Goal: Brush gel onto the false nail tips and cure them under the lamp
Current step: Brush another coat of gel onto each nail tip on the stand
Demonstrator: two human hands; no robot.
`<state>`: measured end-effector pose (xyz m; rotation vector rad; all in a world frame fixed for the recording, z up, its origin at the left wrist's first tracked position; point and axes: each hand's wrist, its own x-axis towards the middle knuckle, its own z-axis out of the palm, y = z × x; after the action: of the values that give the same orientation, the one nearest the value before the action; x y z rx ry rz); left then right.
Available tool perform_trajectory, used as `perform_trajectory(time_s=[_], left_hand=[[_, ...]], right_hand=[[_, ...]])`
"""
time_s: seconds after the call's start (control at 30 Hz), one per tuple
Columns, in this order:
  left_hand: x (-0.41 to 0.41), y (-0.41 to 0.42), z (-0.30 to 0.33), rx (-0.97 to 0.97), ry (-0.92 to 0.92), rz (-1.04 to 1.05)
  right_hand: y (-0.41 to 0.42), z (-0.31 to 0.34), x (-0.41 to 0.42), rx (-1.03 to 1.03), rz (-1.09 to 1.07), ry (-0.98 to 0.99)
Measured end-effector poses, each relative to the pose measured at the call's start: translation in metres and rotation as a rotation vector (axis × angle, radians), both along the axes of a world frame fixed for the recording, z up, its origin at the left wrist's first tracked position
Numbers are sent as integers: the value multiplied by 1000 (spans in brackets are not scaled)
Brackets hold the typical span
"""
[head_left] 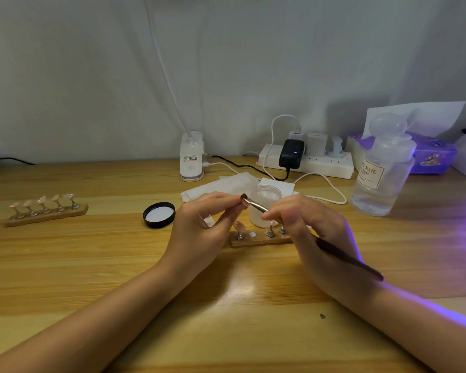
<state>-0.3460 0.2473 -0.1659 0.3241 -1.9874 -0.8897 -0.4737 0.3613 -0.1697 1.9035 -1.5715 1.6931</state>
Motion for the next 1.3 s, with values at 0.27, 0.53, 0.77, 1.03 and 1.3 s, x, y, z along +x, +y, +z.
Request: perform_trajectory(time_s=[0.27,0.53,0.77,1.03,1.3], left_hand=[[-2,-5,-3,-36,0,21],[-1,-4,-3,-50,-13,13],[0,-1,-1,-10,-22,0],[1,0,1,-11,-18,-4],[0,0,0,-14,-22,-1]], right_hand=[[2,-2,-1,-31,-35,-68],[-2,-4,-2,5,-39,7],[-1,-3,-2,-80,-83,40],[0,-6,-2,-37,-83,33],[-1,-4,-1,-35,-137,117]])
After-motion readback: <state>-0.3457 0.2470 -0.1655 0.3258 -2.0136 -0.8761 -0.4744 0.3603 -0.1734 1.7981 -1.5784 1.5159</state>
